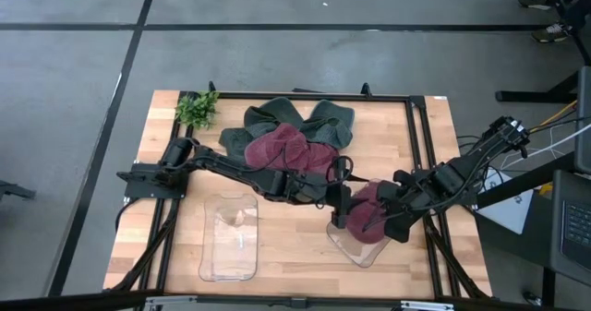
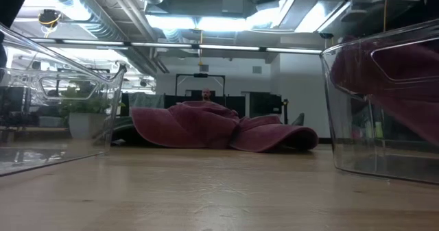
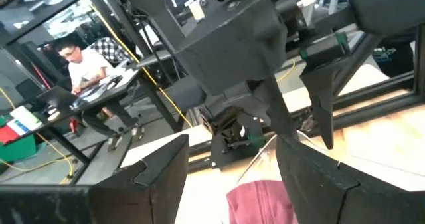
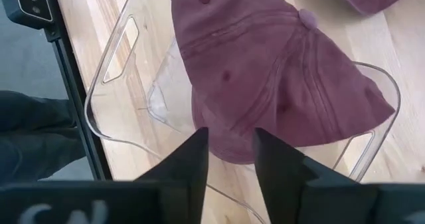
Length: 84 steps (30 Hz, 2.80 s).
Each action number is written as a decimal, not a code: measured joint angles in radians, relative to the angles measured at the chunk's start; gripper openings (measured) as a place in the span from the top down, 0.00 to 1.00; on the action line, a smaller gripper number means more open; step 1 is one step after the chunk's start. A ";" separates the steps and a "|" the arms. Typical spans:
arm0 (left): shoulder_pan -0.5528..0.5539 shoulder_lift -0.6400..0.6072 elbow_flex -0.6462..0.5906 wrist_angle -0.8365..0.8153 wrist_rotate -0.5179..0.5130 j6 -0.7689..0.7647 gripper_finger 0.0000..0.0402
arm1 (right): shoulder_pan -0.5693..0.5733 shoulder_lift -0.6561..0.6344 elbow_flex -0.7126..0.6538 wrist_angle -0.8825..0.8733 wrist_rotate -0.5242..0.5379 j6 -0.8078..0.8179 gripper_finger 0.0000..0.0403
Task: Pick & Place hat
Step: Put the left red cap into the right transparent bin
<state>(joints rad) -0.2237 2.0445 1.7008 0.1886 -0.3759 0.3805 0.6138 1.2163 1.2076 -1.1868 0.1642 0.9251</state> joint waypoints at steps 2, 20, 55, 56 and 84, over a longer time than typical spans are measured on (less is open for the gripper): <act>0.000 0.000 0.000 -0.007 0.001 0.000 0.45 | 0.000 0.000 0.000 0.000 0.000 0.007 0.66; -0.018 -0.181 0.000 -0.472 -0.072 -0.354 0.45 | 0.125 -0.028 0.000 0.057 0.240 0.007 0.61; -0.021 -0.528 -0.343 -0.854 -0.225 -1.005 0.45 | -0.013 -0.029 0.000 0.109 0.397 -0.400 0.61; -0.004 -0.528 -0.348 -0.853 -0.207 -0.998 0.45 | -0.036 -0.029 0.000 0.118 0.375 -0.416 0.61; 0.425 -0.300 -0.352 -0.714 0.265 -0.309 0.45 | -0.197 -0.029 0.000 0.186 0.303 -0.301 0.61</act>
<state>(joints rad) 0.2010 1.7449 1.3493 -0.5257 -0.1109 0.0714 0.4166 1.1877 1.2076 -1.0008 0.4675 0.6246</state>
